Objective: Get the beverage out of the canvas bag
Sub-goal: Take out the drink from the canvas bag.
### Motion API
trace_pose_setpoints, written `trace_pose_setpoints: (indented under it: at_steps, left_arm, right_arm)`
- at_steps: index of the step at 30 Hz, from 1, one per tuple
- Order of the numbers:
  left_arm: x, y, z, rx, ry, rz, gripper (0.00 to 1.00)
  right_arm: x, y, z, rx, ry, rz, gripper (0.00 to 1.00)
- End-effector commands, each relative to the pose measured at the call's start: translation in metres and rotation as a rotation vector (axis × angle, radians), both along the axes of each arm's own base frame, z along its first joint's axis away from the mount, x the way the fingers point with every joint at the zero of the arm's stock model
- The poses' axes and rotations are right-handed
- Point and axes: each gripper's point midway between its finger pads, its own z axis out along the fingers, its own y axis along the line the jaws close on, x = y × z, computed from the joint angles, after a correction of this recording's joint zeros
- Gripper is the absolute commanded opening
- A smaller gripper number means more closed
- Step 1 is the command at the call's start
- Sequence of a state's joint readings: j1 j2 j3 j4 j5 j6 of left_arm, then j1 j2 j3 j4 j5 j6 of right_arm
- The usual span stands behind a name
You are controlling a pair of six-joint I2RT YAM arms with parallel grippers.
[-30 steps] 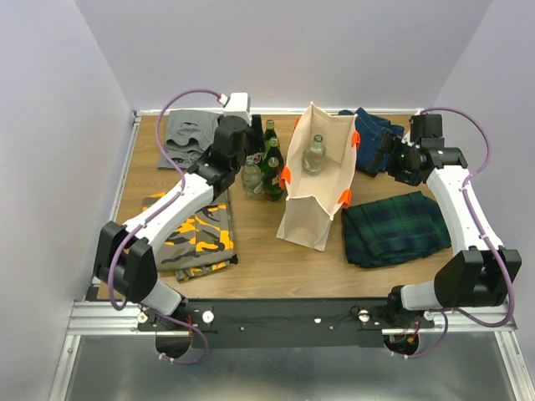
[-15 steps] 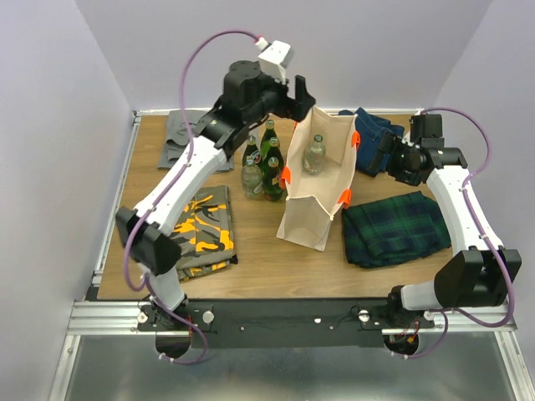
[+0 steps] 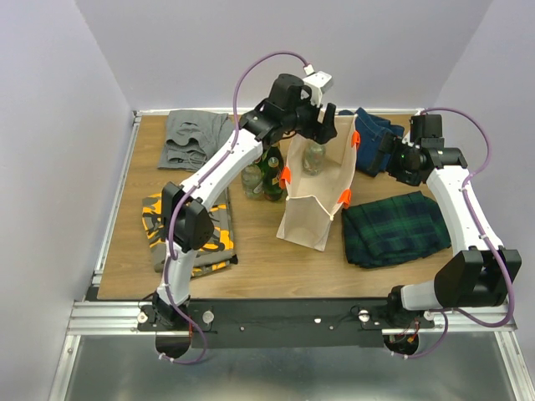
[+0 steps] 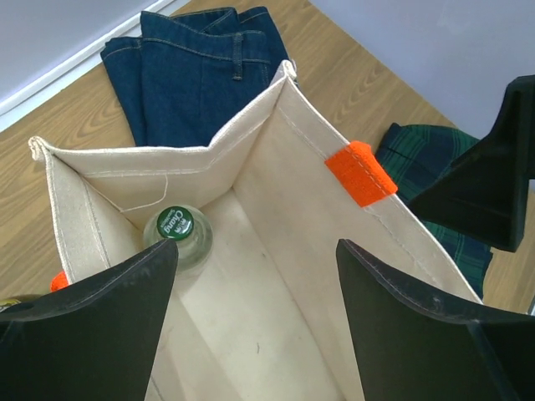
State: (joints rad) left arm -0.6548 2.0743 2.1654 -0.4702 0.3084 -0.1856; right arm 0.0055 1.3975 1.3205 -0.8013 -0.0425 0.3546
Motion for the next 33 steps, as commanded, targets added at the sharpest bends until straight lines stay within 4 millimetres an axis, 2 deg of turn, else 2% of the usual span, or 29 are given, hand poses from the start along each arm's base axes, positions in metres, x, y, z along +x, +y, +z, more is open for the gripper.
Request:
trace_pose_setpoints:
  at_steps: [1,5,14,21,28,33]
  left_arm:
    - [0.002,-0.006,-0.01,0.017,0.006,-0.025,0.84]
    - [0.011,-0.011,-0.031,0.055,0.012,0.009,0.8]
    - [0.042,-0.013,-0.063,0.146,-0.042,0.167,0.77]
    - [0.053,-0.013,-0.074,0.207,-0.103,0.271,0.74]
    - [0.067,-0.004,-0.078,0.23,-0.136,0.382,0.71]
    - [0.072,0.0,-0.085,0.24,-0.129,0.429,0.73]
  right_arm:
    - [0.0,-0.005,-0.002,-0.027,-0.006,-0.003,1.0]
    - [0.002,-0.004,-0.002,-0.022,-0.008,-0.003,1.0]
    - [0.001,-0.004,-0.001,-0.024,-0.008,-0.003,1.0]
    - [0.002,-0.004,0.001,-0.026,-0.009,0.0,1.0]
    - [0.002,-0.005,0.0,-0.026,-0.008,-0.002,1.0]
    - [0.002,-0.005,-0.001,-0.028,-0.005,0.0,1.0]
